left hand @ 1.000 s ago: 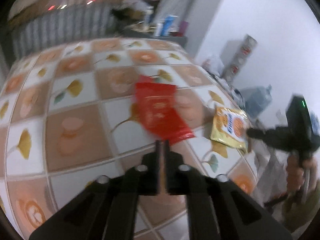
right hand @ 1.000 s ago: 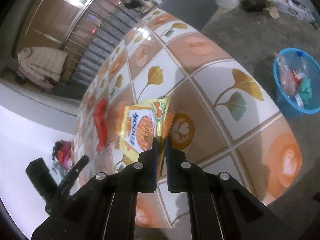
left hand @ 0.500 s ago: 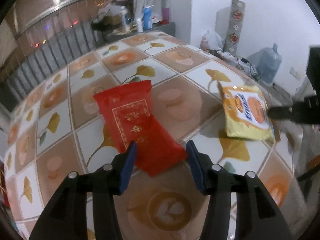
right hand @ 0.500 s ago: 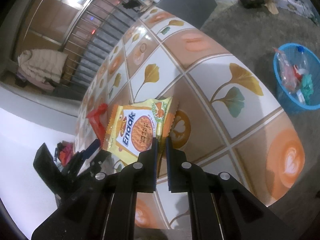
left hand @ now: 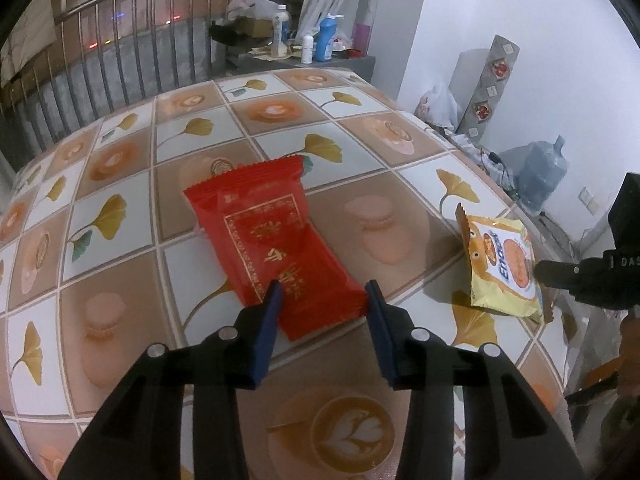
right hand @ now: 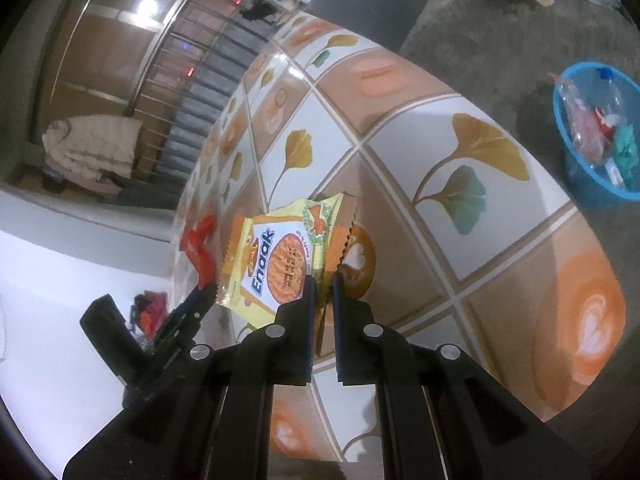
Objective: Collect trash
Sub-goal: 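Grasp the red wrapper with the left gripper while the right gripper holds the Enaak packet, then carry the red wrapper and Enaak packet over the blue wastebasket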
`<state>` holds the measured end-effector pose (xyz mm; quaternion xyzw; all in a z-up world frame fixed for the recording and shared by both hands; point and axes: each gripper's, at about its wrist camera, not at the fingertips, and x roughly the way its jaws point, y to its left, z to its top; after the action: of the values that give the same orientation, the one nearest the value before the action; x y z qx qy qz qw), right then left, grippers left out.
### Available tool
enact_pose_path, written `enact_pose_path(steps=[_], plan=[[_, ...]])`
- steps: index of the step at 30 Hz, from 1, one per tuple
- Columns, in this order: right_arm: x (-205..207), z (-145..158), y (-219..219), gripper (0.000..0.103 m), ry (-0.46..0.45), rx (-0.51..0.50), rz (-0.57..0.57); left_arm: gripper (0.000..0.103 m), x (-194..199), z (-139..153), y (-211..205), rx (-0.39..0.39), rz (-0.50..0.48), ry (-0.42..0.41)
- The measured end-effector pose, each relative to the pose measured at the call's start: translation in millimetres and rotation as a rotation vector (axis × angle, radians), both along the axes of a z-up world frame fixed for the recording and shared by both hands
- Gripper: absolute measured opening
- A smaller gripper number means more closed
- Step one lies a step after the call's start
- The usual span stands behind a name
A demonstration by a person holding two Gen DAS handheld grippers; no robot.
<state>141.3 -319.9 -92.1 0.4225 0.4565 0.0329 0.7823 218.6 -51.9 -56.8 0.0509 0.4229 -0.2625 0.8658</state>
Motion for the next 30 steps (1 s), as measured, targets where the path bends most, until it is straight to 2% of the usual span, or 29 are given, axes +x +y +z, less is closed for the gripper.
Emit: enact_pose_path(steps=[8,30], plan=[[-4,2,-3,0.005,-0.021,0.079,-0.004,0.039,3,4,8,-0.06,0.021,0.028],[-5,21,-7,0.003,-0.119,0.185,-0.01,0.038,-17,45,12,-0.133,0.011,-0.057]])
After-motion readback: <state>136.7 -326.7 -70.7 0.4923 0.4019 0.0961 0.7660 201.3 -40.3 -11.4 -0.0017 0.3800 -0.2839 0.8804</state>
